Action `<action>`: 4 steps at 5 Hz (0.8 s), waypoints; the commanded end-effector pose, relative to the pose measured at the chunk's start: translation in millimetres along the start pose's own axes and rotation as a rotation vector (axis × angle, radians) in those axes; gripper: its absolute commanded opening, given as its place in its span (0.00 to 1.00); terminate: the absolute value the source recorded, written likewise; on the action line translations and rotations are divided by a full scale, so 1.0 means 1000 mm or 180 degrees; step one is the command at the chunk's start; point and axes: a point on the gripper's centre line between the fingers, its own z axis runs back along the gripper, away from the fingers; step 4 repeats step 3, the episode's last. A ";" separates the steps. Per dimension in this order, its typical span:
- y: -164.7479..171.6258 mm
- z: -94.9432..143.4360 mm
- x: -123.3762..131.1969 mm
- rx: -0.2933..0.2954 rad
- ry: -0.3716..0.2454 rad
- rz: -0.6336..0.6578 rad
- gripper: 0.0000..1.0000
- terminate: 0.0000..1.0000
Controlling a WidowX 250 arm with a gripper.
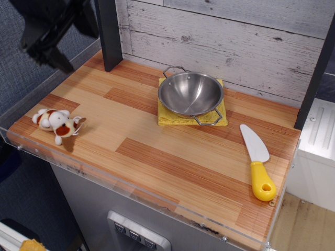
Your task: Move plush animal to bottom left edge of table.
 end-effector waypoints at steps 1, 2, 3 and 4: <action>0.000 0.014 -0.001 -0.0115 -0.0066 -0.0026 1.00 0.00; 0.000 0.014 -0.001 -0.0115 -0.0066 -0.0026 1.00 0.00; 0.000 0.014 -0.001 -0.0115 -0.0066 -0.0026 1.00 1.00; 0.000 0.014 -0.001 -0.0115 -0.0066 -0.0026 1.00 1.00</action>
